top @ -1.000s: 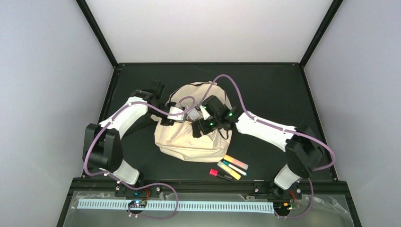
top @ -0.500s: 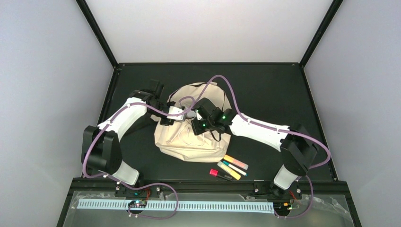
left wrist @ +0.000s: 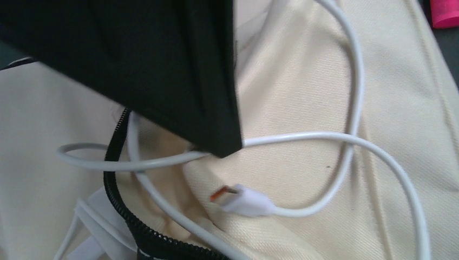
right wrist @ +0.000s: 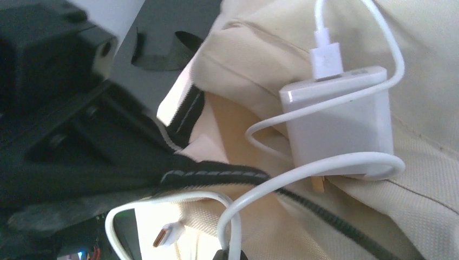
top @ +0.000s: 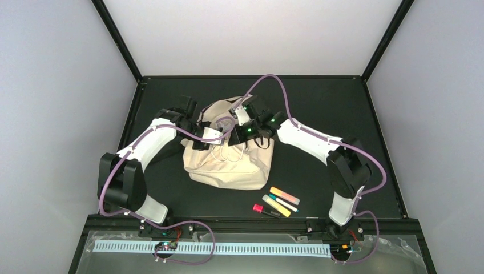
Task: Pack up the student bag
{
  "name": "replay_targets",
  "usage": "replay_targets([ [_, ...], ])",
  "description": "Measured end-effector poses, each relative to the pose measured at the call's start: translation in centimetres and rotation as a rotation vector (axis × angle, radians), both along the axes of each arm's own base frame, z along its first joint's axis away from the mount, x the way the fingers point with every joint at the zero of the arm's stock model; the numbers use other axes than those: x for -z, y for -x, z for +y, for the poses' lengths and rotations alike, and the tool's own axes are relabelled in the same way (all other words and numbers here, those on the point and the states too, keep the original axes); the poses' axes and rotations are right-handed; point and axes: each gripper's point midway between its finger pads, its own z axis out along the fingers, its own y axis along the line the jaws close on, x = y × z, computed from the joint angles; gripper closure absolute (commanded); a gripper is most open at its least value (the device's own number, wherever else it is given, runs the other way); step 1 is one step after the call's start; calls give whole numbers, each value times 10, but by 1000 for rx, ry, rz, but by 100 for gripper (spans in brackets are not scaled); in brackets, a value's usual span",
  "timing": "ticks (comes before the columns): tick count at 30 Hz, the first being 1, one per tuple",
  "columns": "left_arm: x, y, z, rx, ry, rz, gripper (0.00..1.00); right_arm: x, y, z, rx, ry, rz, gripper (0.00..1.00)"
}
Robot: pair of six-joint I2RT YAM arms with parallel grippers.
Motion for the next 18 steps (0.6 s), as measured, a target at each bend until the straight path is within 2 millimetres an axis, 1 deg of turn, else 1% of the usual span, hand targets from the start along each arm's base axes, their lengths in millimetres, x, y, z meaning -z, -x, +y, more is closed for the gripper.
replay_targets([
  [4, 2, 0, 0, -1, 0, -4, 98, 10, -16, -1, 16, -40, 52, 99],
  [7, 2, -3, 0, -2, 0, -14, 98, 8, -26, 2, 16, -79, 77, 99],
  [9, 1, -4, 0, -5, 2, -19, 98, 3, -27, 2, 7, -98, 76, 92],
  [10, 1, -4, -1, -7, 3, -19, 99, 1, -27, 2, -1, -107, 74, 89],
  [12, 1, -3, 0, -11, 2, -10, 98, -7, -26, 1, -11, -130, 62, 86],
  [13, 1, -3, 0, -13, 2, -5, 98, -14, -25, -1, -18, -149, 46, 84],
  [15, 1, -2, 0, -16, 4, 3, 98, -28, -19, -7, -22, -183, 16, 77],
  [18, 0, 1, -2, -16, 17, 19, 98, -45, -13, -12, -27, -213, -22, 76],
])
